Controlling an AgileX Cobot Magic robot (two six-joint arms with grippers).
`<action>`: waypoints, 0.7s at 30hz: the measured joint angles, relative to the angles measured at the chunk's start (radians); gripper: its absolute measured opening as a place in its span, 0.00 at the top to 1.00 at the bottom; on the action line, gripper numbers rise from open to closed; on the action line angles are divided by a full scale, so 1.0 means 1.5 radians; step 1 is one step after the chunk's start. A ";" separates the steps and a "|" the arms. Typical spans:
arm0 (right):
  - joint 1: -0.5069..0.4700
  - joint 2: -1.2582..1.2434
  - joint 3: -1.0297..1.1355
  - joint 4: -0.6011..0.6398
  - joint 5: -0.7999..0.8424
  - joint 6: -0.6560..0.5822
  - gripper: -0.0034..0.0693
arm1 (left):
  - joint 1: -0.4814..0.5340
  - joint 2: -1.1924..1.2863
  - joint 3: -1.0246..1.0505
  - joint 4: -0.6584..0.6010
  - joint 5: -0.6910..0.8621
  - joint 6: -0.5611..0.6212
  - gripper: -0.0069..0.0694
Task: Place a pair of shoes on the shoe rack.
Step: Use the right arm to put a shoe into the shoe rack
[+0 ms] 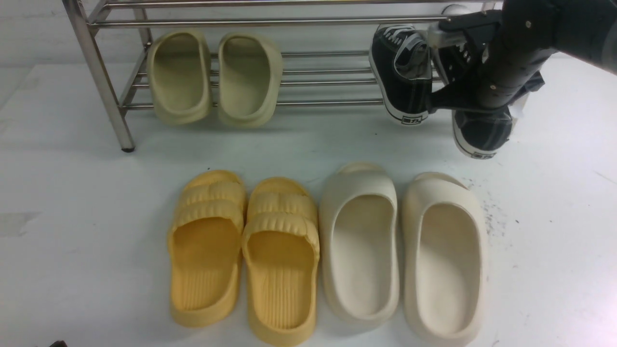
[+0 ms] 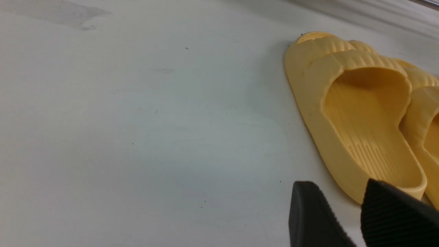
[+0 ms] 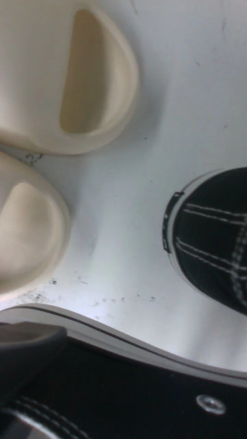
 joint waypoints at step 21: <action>-0.029 0.097 -0.102 0.056 -0.087 -0.049 0.91 | 0.000 0.000 0.000 0.000 0.000 0.000 0.60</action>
